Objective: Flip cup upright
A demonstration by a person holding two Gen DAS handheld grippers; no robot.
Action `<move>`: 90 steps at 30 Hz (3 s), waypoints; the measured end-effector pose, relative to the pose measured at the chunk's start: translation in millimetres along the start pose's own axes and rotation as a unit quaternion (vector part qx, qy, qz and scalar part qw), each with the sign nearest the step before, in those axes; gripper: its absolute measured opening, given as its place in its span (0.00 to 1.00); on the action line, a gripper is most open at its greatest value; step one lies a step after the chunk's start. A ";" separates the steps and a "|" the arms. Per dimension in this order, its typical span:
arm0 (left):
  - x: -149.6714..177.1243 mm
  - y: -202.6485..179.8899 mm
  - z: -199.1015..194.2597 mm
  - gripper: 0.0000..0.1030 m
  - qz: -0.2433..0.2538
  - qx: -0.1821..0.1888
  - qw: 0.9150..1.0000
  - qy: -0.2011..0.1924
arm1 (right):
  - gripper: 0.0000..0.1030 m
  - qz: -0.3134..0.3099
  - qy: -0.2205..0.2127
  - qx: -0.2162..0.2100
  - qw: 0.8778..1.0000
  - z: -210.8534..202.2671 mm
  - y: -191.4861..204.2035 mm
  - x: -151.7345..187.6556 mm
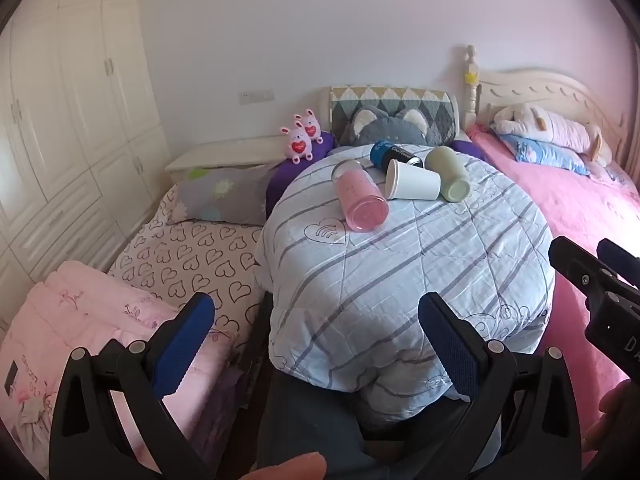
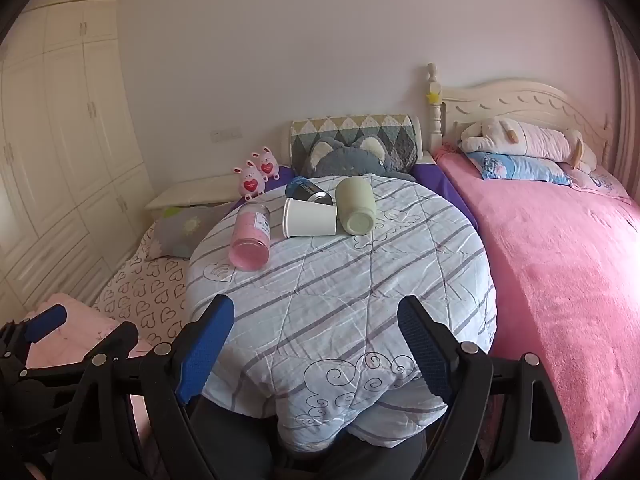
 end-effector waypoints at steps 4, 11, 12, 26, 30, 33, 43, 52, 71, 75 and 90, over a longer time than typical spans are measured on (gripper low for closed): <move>0.1 -0.6 -1.0 1.00 0.001 0.000 1.000 0.000 | 0.82 -0.002 0.000 -0.002 1.000 0.5 0.3 -0.1; 0.4 -0.3 -0.2 1.00 -0.002 0.003 1.000 0.003 | 0.82 -0.001 0.001 -0.001 1.000 4.1 -3.3 4.4; 0.3 -0.4 -0.5 1.00 -0.002 0.002 1.000 0.003 | 0.82 -0.001 0.001 -0.002 1.000 4.0 -3.5 4.6; 0.6 -0.4 -0.2 1.00 -0.003 0.003 1.000 0.005 | 0.82 -0.003 0.003 -0.002 1.000 3.2 1.8 2.2; 0.6 -0.4 -0.2 1.00 -0.003 0.003 1.000 0.005 | 0.82 -0.003 0.003 -0.003 1.000 3.0 1.7 2.5; 0.6 -0.8 -0.7 1.00 -0.003 0.003 1.000 0.004 | 0.82 -0.003 0.004 -0.003 1.000 3.4 2.0 2.5; 0.0 2.8 1.7 1.00 -0.005 0.002 1.000 0.006 | 0.82 -0.006 0.007 -0.002 1.000 5.3 1.7 3.7; 0.8 8.2 21.1 1.00 -0.009 -0.005 1.000 0.015 | 0.82 -0.016 0.024 -0.006 1.000 24.8 7.8 3.3; -26.0 -5.7 104.8 1.00 0.002 -0.018 0.998 0.059 | 0.82 -0.032 0.092 -0.009 0.995 114.5 -4.3 -13.2; -42.9 -14.2 132.9 1.00 0.006 -0.020 0.997 0.069 | 0.82 -0.029 0.109 -0.006 0.994 140.7 -13.0 -20.9; -100.7 -59.8 205.4 1.00 0.018 -0.007 0.995 0.100 | 0.82 -0.019 0.146 0.006 0.989 215.8 -57.6 -69.2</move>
Point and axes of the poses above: each gripper's, at about its wrist camera, not at the fingertips, and z roughly the way its jaws point, y to its left, x to its underside, the point moved 8 cm from there along z, roughly the way its jaws point, and after that the axes turned 13 degrees about -x, right-handed, at the moved point
